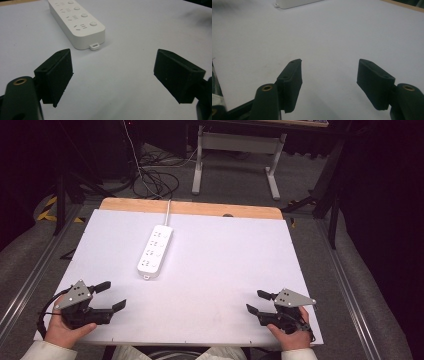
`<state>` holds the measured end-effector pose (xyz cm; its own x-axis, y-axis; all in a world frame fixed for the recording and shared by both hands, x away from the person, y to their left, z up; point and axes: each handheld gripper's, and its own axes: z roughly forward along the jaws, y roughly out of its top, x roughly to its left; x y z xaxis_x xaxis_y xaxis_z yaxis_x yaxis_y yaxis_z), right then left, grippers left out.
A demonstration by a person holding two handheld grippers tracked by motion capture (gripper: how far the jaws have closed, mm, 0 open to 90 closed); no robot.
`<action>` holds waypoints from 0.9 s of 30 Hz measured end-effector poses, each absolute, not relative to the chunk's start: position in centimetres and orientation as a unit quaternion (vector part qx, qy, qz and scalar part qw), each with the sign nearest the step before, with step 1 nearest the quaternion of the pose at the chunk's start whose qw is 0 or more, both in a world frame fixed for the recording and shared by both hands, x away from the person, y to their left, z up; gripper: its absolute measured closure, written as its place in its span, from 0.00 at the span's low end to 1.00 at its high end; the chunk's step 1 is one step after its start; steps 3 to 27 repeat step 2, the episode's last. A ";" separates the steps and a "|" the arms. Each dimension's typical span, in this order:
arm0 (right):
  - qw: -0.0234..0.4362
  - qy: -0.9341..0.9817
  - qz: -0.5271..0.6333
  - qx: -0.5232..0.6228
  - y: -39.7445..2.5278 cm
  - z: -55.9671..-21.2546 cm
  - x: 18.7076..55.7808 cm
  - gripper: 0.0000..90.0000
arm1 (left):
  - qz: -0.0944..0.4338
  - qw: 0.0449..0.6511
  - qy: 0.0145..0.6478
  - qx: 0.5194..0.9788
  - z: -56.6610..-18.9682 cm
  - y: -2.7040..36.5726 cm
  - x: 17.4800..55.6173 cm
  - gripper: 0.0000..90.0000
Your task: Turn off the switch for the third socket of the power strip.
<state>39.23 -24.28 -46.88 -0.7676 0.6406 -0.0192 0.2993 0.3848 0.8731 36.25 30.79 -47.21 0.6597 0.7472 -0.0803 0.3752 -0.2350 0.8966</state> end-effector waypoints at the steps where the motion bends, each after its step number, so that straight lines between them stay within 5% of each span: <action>1: 0.180 0.812 0.474 0.289 -24.3 -46.9 39.3 0.42 | 0.188 0.500 0.369 0.760 -47.2 30.7 36.3 0.17; 27: 0.179 0.813 0.473 0.289 -24.2 -46.9 39.3 0.42 | 0.181 0.500 0.373 0.760 -47.1 30.7 36.4 0.17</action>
